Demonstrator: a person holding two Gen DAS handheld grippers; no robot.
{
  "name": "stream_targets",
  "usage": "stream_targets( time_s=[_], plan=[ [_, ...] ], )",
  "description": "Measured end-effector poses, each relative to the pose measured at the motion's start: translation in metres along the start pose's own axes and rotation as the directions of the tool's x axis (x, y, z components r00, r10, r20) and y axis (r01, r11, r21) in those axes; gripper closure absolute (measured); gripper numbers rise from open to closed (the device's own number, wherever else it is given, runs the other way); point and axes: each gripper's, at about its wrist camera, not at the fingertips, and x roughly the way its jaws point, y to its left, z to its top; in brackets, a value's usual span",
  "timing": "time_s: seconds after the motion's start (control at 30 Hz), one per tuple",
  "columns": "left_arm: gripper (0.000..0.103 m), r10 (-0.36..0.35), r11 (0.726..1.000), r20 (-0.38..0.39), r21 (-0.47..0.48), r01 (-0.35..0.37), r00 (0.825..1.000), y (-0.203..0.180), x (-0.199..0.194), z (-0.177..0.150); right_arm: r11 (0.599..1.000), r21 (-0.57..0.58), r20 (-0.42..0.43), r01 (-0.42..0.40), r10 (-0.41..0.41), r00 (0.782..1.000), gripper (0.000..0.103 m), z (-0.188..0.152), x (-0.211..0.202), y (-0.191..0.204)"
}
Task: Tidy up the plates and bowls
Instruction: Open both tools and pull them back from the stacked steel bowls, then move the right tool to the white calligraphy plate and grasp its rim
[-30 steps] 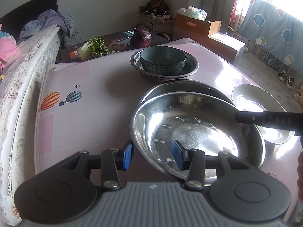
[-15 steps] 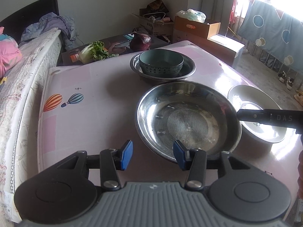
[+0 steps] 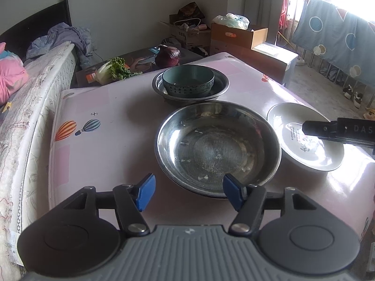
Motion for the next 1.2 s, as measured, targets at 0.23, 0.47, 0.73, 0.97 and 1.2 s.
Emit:
stream_targets(
  time_s=[0.23, 0.47, 0.73, 0.97, 1.2],
  plan=[
    [0.037, -0.023, 1.000, 0.050, -0.010, 0.023, 0.999, -0.032, -0.014, -0.005, 0.998, 0.051, 0.033, -0.031, 0.029, 0.999, 0.055, 0.007, -0.033, -0.052],
    [0.037, -0.088, 0.996, 0.086, -0.011, 0.089, 0.992, -0.083, -0.012, -0.019, 0.998, 0.054, 0.036, -0.011, 0.009, 0.999, 0.055, 0.007, -0.064, -0.117],
    [0.037, -0.160, 0.981, 0.118, -0.087, 0.171, 0.980, -0.126, 0.007, -0.024, 0.993, 0.095, -0.004, -0.063, 0.063, 0.998, 0.055, 0.013, -0.050, -0.181],
    [0.038, -0.157, 0.973, 0.109, -0.155, 0.173, 0.981, -0.142, 0.036, -0.014, 0.989, 0.081, -0.024, -0.124, 0.126, 0.992, 0.055, 0.033, -0.010, -0.202],
    [0.049, -0.145, 0.970, 0.072, -0.186, 0.156, 0.987, -0.146, 0.060, -0.006, 0.983, 0.079, -0.055, -0.164, 0.169, 0.984, 0.057, 0.054, 0.039, -0.212]
  ],
)
